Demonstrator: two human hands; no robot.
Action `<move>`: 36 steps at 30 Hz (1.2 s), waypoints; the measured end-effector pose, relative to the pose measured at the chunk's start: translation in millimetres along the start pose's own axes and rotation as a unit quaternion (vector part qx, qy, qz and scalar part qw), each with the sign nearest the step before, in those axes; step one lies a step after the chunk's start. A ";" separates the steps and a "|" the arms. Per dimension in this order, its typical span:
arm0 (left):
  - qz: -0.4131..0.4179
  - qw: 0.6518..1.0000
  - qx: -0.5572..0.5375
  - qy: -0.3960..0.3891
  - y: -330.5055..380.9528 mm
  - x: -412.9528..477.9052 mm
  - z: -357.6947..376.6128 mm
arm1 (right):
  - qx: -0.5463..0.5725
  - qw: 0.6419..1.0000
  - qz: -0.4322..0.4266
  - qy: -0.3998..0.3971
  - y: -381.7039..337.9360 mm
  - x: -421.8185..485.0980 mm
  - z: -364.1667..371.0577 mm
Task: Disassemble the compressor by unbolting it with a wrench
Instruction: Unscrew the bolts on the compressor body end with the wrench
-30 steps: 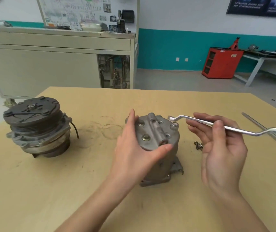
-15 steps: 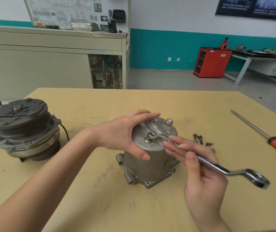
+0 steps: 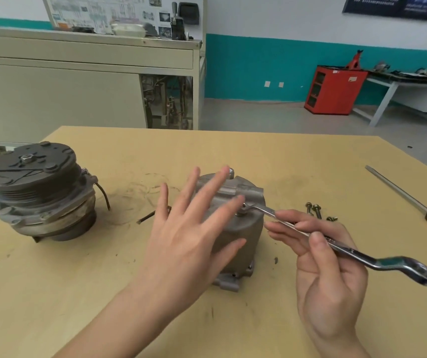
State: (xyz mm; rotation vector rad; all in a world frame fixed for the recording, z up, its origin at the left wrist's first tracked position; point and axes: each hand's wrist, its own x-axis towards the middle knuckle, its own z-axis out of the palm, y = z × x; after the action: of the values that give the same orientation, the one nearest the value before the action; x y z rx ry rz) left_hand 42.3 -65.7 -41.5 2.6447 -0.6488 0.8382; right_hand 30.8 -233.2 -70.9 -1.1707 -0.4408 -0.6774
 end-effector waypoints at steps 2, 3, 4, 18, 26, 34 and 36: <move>0.045 0.999 -0.011 0.022 -8.4 -5.4 4.3 | -0.013 1.000 -0.002 0.004 -0.5 -1.0 1.3; 0.052 0.998 -0.024 0.021 -11.2 -5.5 5.9 | -0.021 1.000 -0.004 0.005 -1.1 -1.6 2.7; 0.057 0.998 -0.033 0.023 -13.2 -4.9 7.2 | -0.027 1.000 -0.007 0.006 -1.9 -2.0 4.4; 0.093 0.994 -0.012 0.058 -13.2 -7.1 13.7 | -0.092 0.983 -0.053 0.152 -28.4 -3.2 0.4; 0.120 0.992 0.002 0.044 -17.8 -5.9 13.6 | -0.122 0.981 -0.011 0.152 -31.2 11.3 2.8; 0.130 0.989 0.027 0.070 -17.5 -1.6 10.4 | -0.064 0.986 0.008 0.153 -39.1 -3.6 0.6; 0.130 0.989 0.015 0.063 -19.0 1.0 6.7 | -0.058 0.983 0.008 0.172 -35.9 -2.6 1.9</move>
State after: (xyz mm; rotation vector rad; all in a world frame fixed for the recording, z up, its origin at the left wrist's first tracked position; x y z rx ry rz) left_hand 55.7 -52.4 -48.8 2.5406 -0.9689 1.0854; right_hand 4.3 -239.0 -47.2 -1.1361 -0.1011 -0.8827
